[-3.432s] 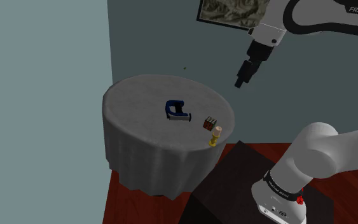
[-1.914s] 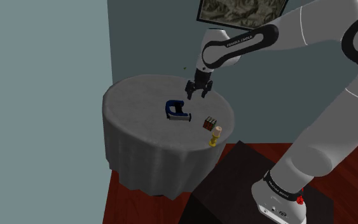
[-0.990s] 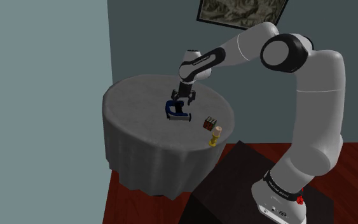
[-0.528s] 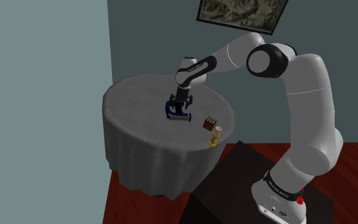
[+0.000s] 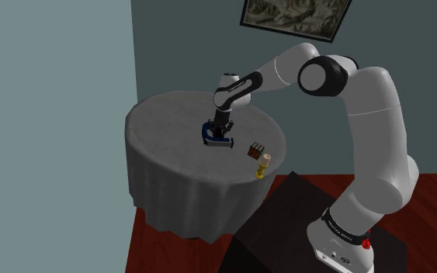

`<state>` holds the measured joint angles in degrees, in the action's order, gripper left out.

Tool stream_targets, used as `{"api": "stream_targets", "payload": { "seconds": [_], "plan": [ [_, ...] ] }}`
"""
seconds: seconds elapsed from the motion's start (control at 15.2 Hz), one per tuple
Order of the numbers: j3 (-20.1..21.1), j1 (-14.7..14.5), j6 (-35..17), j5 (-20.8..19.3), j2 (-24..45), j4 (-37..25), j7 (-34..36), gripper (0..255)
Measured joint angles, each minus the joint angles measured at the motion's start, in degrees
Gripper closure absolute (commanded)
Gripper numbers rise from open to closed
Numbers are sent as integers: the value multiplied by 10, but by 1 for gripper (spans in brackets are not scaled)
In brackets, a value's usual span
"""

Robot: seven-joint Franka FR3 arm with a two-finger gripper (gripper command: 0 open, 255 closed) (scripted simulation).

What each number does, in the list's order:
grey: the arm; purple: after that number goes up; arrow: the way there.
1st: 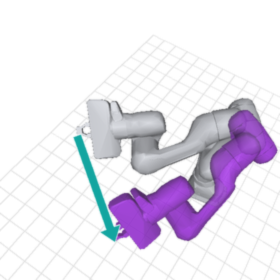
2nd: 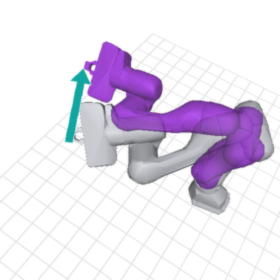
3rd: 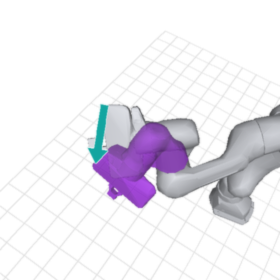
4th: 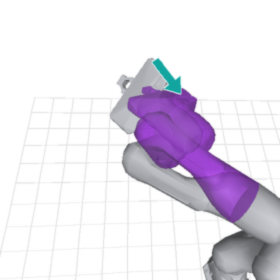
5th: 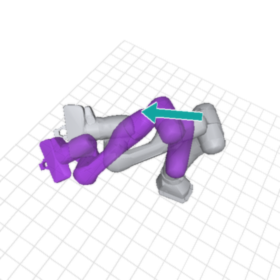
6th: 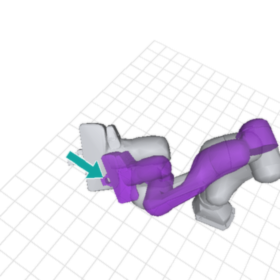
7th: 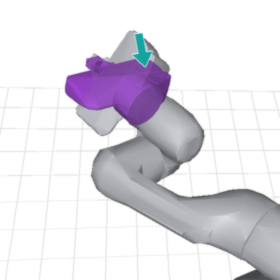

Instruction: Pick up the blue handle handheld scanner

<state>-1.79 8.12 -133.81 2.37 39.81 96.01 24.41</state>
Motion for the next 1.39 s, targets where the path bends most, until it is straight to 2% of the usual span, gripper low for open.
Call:
{"api": "stream_targets", "payload": {
  "seconds": [0.59,1.39],
  "plan": [
    [0,0,9,0,-11,3,0,255],
    [-2,-1,73,-3,-69,-3,2,255]
  ]
}}
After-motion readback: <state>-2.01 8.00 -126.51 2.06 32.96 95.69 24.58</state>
